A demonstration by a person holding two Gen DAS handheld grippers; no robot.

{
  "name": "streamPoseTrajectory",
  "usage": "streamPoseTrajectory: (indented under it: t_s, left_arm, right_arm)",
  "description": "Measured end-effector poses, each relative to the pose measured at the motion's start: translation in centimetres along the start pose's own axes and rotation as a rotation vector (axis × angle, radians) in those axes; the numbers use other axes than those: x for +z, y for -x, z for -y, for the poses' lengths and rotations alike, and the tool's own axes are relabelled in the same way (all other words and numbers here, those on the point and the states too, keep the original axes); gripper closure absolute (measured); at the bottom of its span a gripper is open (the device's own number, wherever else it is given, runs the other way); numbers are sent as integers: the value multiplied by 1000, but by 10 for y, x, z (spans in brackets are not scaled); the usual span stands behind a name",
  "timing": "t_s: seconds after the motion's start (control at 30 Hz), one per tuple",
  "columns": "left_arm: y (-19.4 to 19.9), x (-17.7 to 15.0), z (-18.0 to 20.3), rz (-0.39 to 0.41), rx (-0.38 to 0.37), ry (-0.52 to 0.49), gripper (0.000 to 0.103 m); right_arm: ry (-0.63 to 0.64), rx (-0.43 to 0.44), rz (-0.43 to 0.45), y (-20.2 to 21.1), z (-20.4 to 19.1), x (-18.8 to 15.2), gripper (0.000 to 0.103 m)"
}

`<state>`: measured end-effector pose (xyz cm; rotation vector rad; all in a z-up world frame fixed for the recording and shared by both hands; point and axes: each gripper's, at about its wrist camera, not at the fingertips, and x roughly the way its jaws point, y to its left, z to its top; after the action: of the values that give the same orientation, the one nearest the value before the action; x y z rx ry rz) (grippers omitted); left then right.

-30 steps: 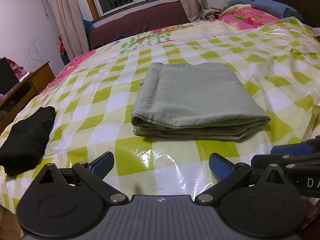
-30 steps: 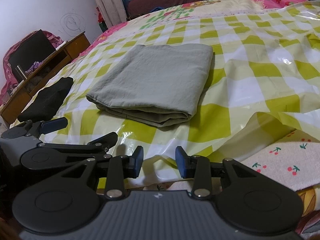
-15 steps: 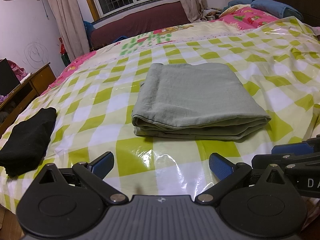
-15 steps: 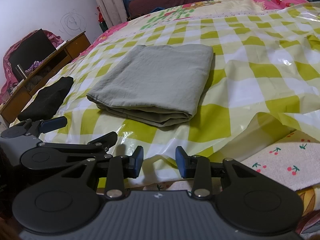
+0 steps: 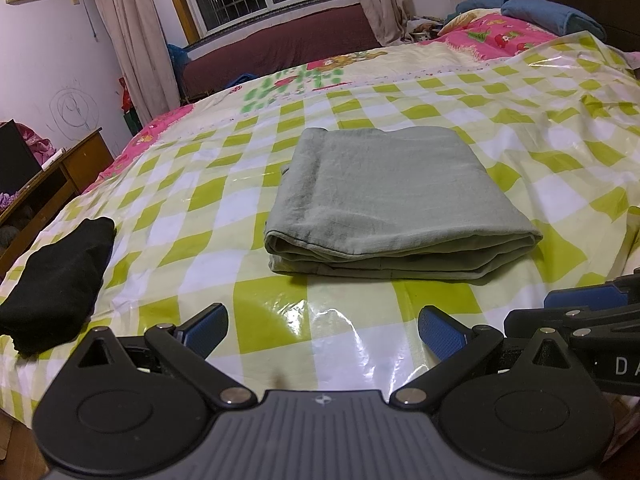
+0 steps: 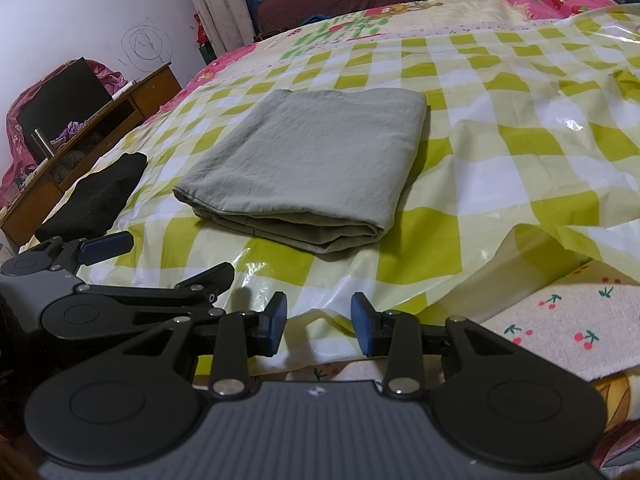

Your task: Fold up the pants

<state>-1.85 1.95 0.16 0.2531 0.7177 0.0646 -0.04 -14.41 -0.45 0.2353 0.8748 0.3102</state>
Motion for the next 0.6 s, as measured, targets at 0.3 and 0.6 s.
streamPoseTrajectory:
  t_s: [0.3, 0.6]
  left_arm:
    - [0, 0, -1, 1, 1, -2, 0]
    - [0, 0, 0, 1, 2, -3, 0]
  right_arm:
    - [1, 0, 0, 0, 0, 0, 66]
    - [1, 0, 0, 0, 0, 0, 65]
